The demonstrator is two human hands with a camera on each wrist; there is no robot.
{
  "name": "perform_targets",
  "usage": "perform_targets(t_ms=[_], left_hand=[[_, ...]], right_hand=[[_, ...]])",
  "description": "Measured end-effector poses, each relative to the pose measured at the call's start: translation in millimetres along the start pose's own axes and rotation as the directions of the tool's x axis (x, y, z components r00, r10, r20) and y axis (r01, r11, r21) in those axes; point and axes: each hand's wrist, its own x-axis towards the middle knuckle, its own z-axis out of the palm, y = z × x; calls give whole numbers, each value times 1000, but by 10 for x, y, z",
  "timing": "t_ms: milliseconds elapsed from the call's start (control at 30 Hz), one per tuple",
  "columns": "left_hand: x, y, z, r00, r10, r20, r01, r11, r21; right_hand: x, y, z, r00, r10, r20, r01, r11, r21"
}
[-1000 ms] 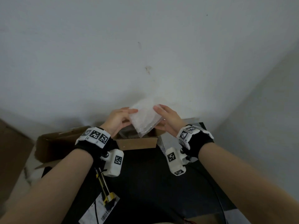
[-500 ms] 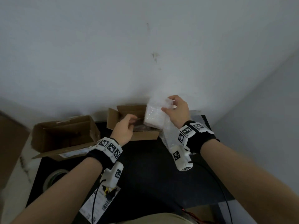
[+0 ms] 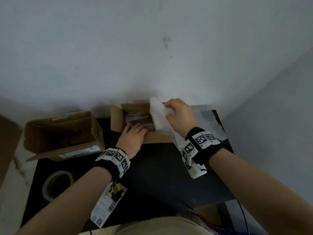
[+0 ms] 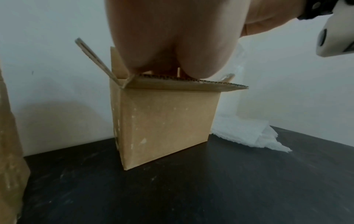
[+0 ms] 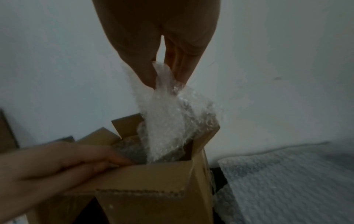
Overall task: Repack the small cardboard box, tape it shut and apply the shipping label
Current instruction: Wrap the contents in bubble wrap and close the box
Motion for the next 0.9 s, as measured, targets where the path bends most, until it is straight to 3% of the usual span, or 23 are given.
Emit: perform_targets(t_ms=[167, 367, 533, 900], left_hand=[[-23, 42, 28, 997, -73, -5, 74, 997, 34], [-13, 73, -33, 989, -145, 42, 140, 986, 90], [63, 168, -71, 967, -149, 206, 138, 988, 66], [61, 116, -100, 968, -166, 186, 158, 986, 56]], right_hand=[[31, 59, 130, 1000, -11, 29, 14, 995, -102], [39, 49, 173, 986, -103, 131, 125, 977, -172], [81, 7, 131, 947, 15, 321, 118, 912, -393], [139, -54, 440, 918, 149, 368, 74, 847, -526]])
